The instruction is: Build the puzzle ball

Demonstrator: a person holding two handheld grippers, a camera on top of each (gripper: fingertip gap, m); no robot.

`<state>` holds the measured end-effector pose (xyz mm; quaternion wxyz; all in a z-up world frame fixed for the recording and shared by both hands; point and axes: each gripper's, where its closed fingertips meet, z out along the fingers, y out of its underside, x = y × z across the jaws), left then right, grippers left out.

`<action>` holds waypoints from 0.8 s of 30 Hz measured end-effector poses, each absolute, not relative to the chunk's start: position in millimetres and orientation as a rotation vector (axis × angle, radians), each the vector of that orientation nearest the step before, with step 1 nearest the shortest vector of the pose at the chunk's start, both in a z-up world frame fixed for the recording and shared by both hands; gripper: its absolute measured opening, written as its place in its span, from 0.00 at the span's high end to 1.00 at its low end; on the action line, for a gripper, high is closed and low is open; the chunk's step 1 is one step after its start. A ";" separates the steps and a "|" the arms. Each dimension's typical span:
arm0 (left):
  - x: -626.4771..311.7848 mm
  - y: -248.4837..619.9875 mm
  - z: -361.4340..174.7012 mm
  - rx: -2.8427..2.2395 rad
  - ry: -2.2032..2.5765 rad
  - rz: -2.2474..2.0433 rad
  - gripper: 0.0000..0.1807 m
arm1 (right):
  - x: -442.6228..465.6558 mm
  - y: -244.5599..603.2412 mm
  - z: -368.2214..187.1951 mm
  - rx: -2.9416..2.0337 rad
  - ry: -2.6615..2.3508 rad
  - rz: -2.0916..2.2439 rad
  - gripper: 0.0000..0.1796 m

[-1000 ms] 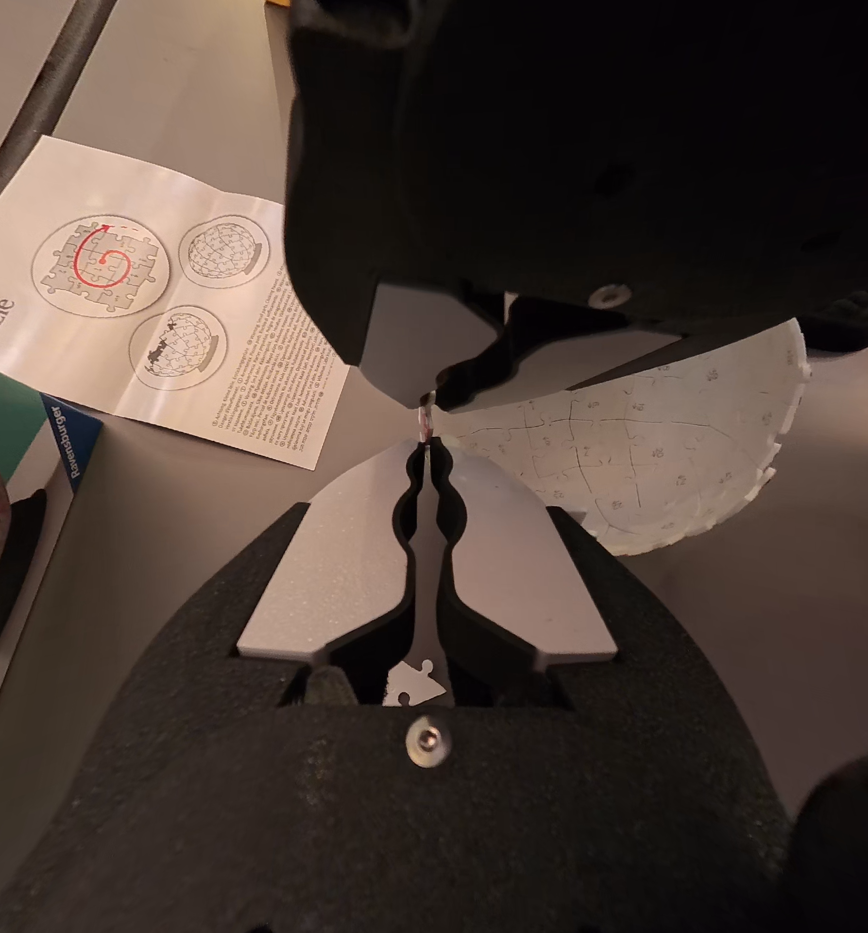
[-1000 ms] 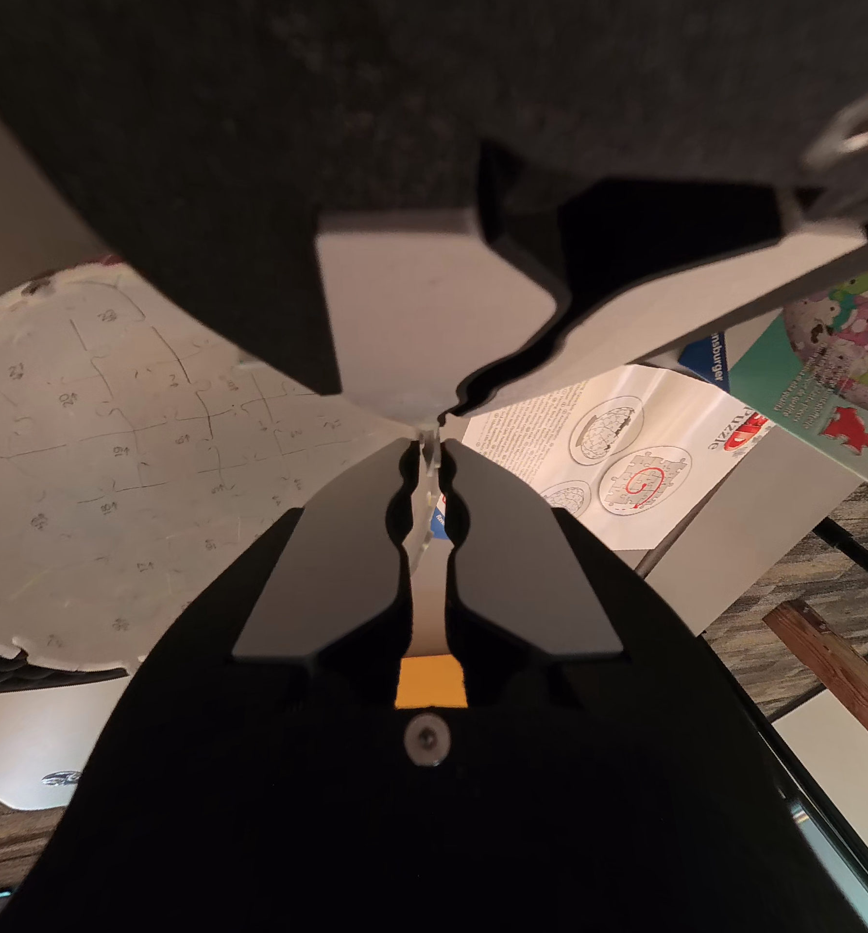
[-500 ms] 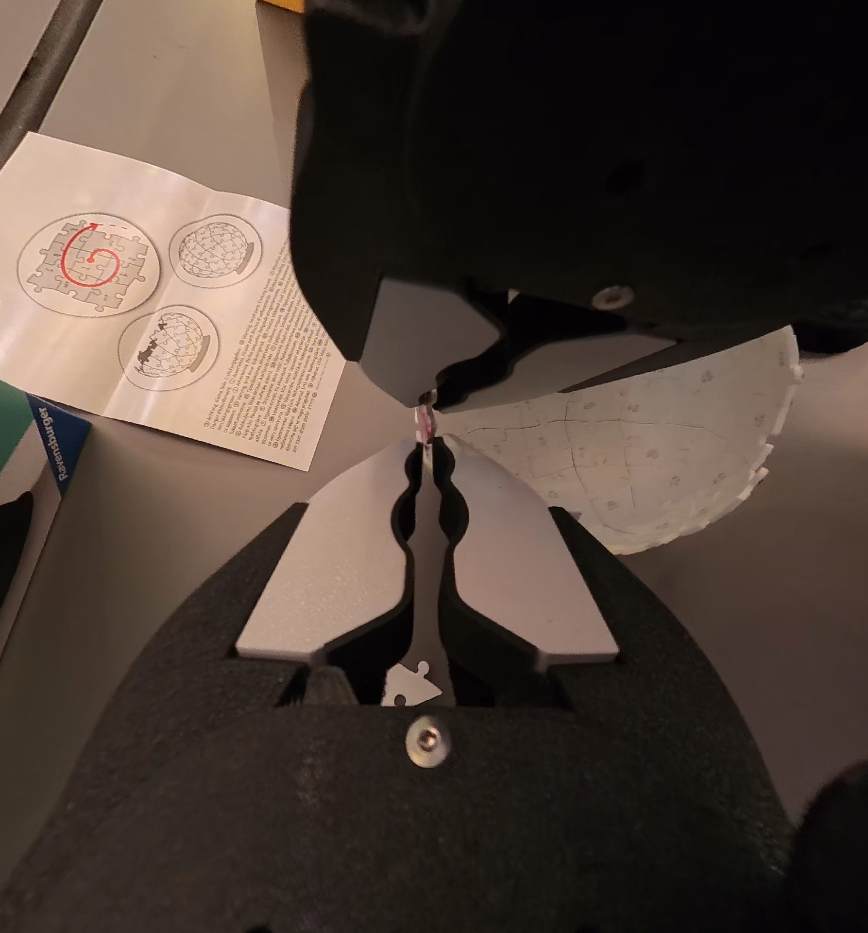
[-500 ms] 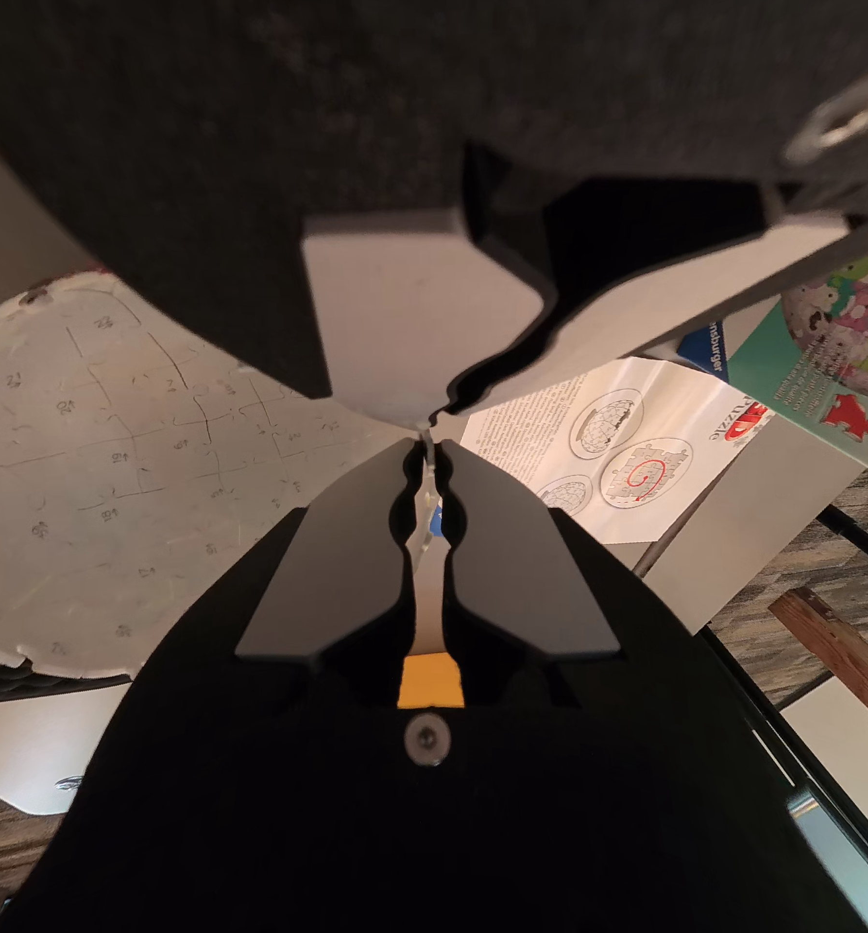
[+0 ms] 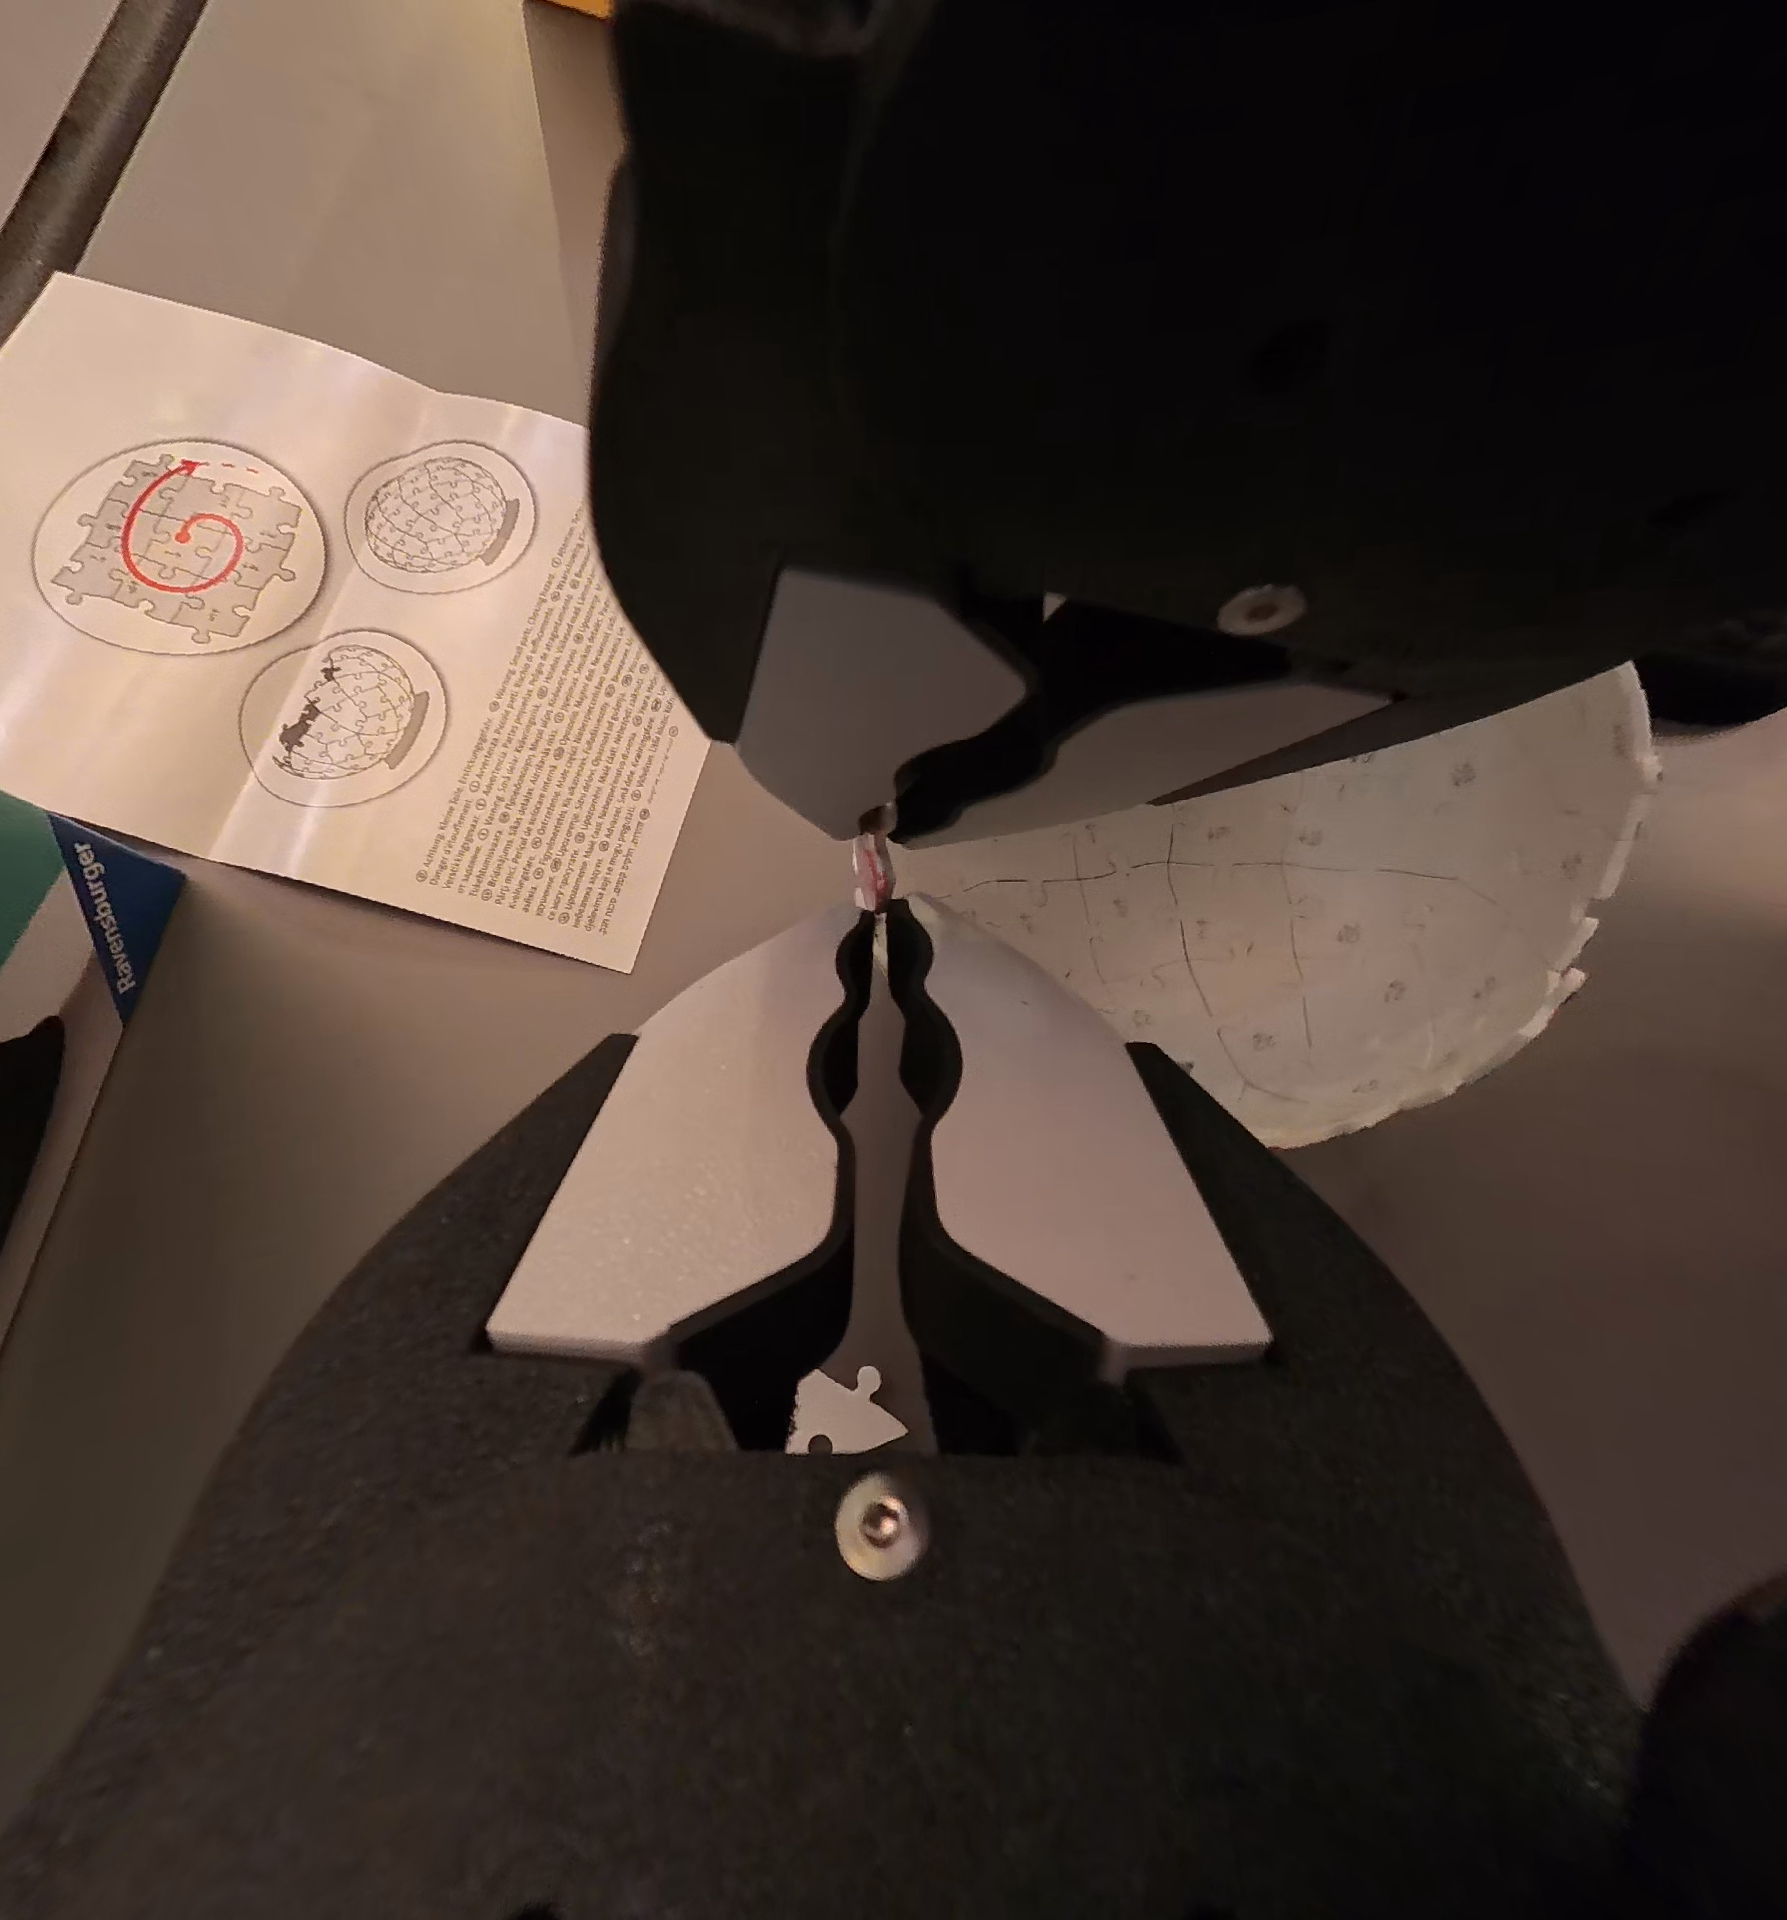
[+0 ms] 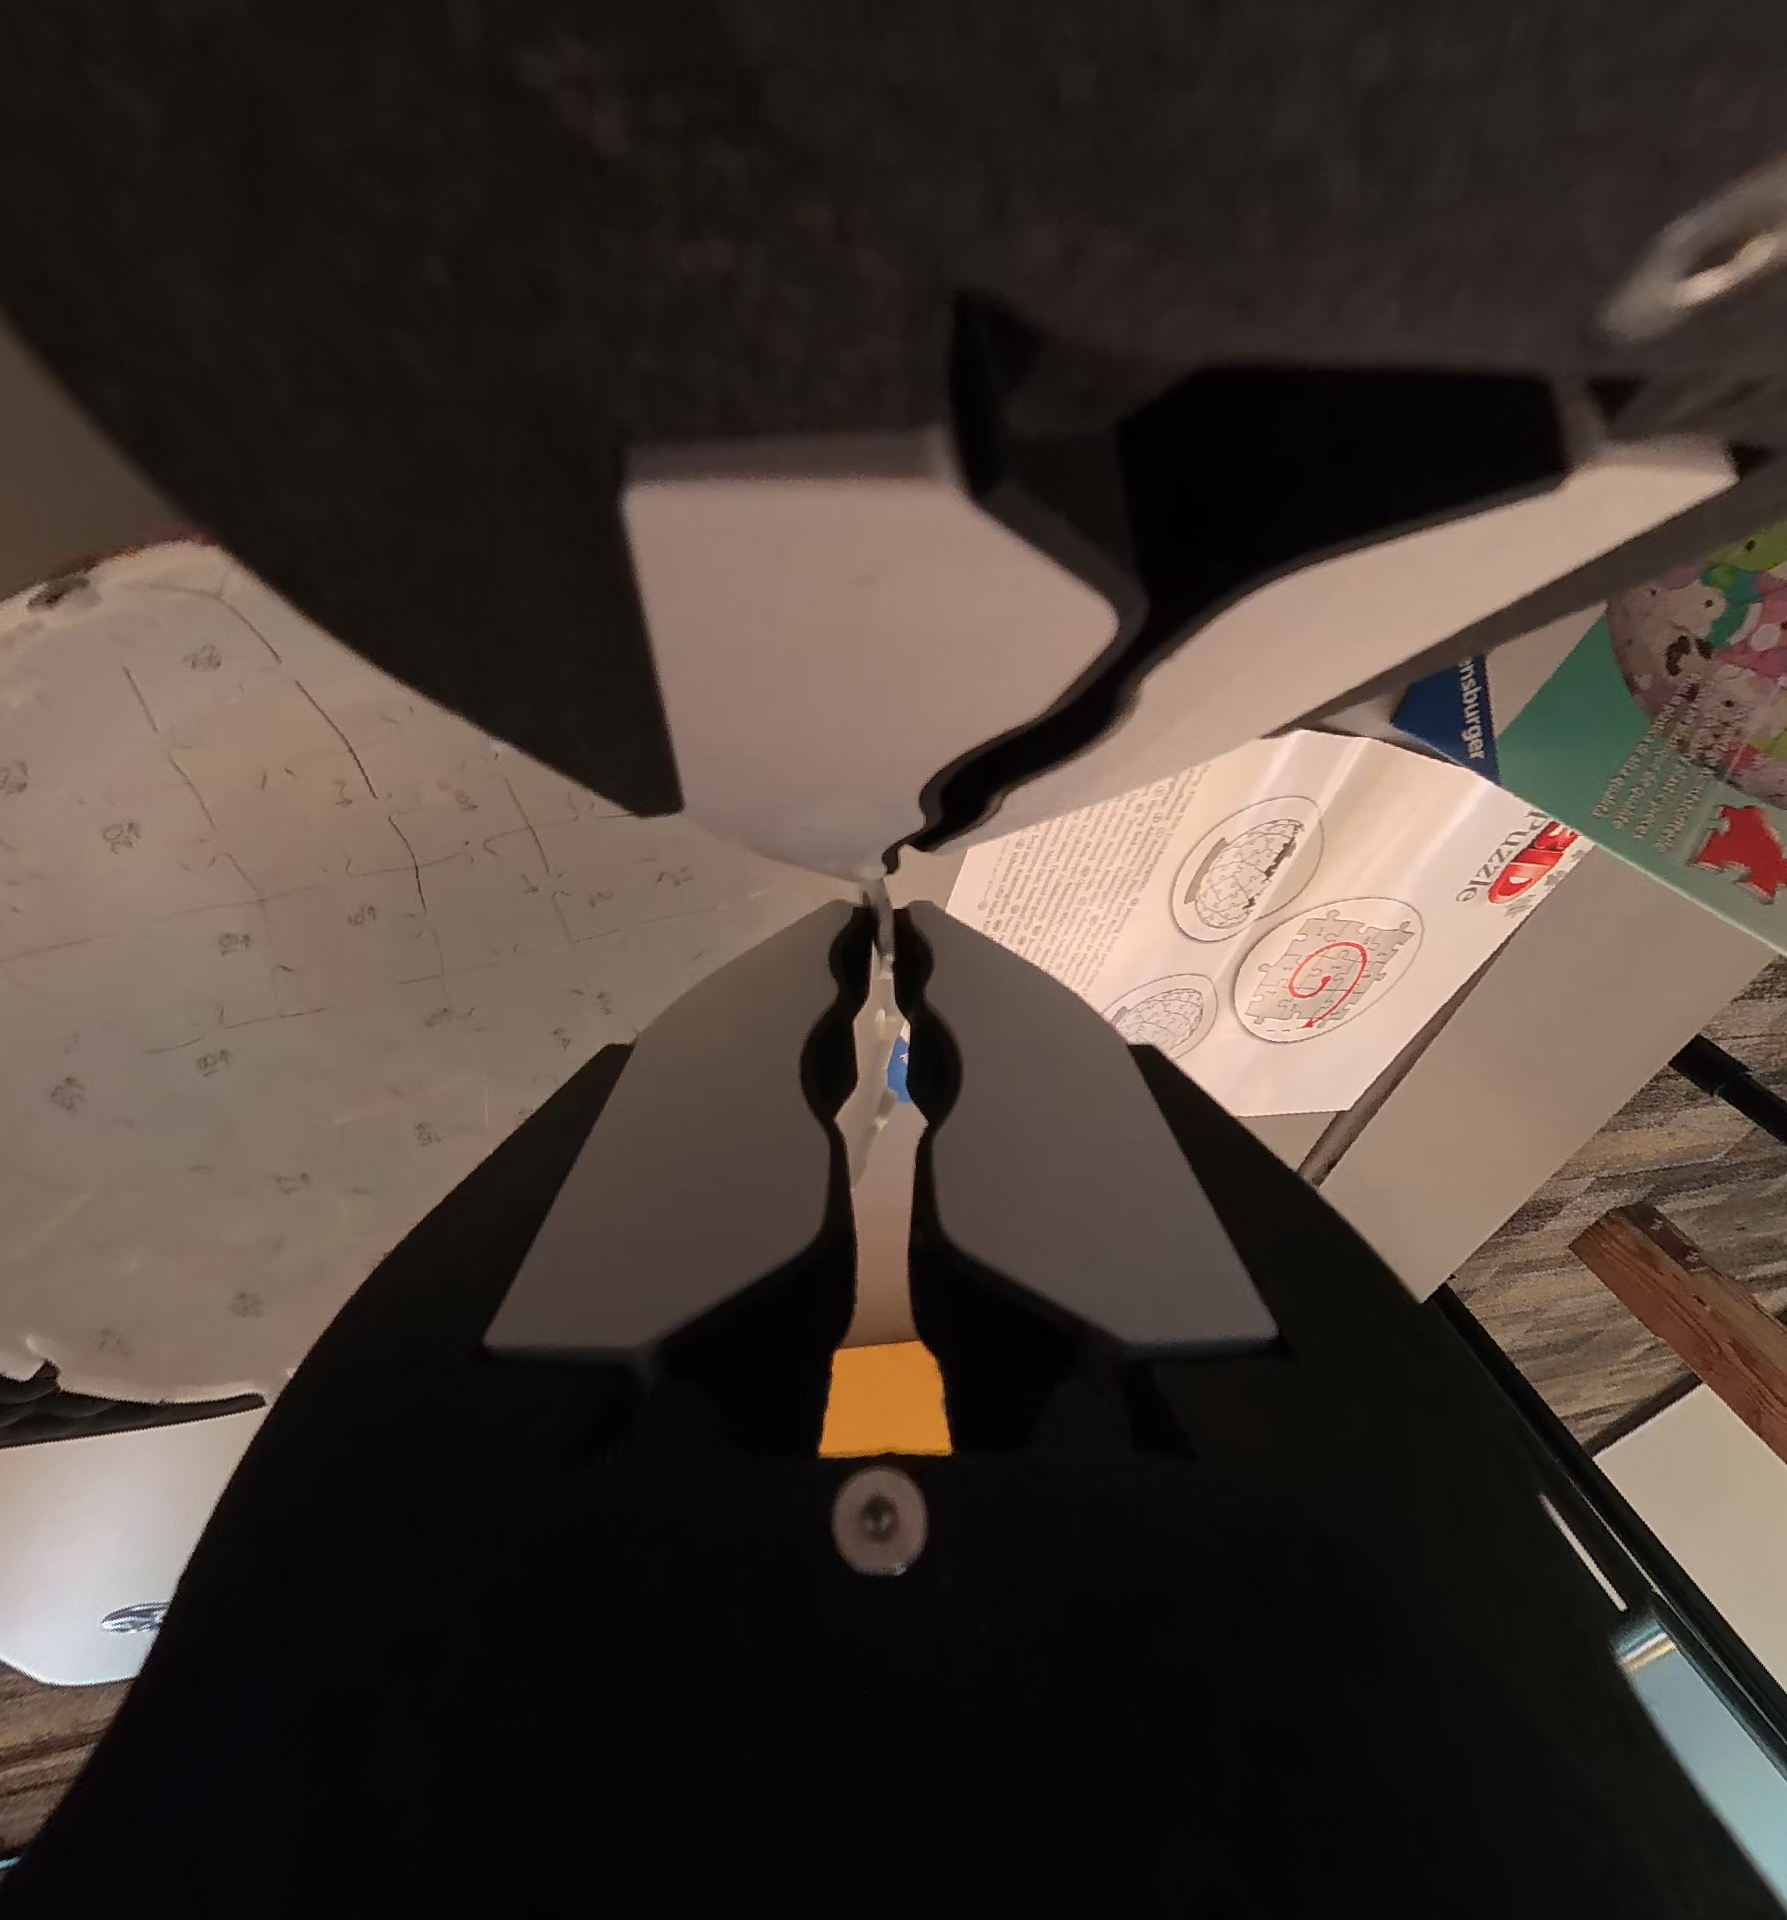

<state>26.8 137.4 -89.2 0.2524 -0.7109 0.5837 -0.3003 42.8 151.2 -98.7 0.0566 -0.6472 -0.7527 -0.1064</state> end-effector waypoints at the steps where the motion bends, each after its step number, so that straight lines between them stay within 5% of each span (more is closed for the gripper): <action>1: 26.7 138.2 -89.1 -1.936 1.582 -0.814 0.98 | 42.8 151.2 -98.7 -1.969 -2.277 -0.324 0.97; 24: 28.4 138.4 -90.5 -1.949 1.580 -0.792 0.99 | 46.0 148.0 -99.0 -1.964 -2.298 -0.302 0.95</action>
